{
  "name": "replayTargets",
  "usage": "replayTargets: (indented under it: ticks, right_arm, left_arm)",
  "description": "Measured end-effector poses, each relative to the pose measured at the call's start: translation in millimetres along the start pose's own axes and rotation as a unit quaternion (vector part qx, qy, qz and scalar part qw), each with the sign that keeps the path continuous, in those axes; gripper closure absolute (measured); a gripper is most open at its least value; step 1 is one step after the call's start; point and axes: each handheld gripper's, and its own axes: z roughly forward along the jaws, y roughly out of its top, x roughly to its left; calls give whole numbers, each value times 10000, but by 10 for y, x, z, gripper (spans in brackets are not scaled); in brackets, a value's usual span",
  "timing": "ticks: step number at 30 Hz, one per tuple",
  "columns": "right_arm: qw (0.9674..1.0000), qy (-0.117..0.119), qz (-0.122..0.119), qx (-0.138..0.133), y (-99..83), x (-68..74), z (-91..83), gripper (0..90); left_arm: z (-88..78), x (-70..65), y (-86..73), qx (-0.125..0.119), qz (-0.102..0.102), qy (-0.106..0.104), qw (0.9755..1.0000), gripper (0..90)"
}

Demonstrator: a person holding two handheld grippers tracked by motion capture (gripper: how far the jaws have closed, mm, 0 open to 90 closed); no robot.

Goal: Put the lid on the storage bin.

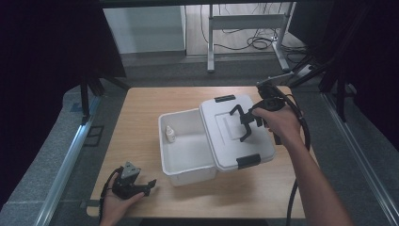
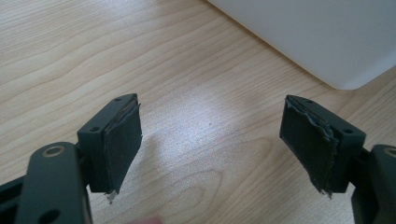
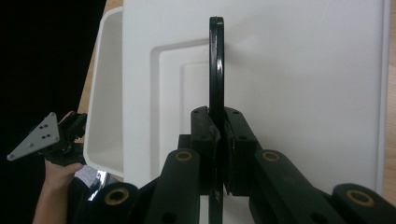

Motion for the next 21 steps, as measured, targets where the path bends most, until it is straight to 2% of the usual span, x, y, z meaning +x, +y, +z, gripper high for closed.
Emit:
replayTargets:
  ticks: [9, 21]
  right_arm:
    - [9998, 65, -122, 163, 77, 220, 209, 846]
    - [9996, 89, -189, 193, 135, 406, 327, 847]
  left_arm:
    - [-3, 4, 0, 13, 17, -12, 10000, 211]
    - [3, -2, -1, 43, 34, -21, 10000, 211]
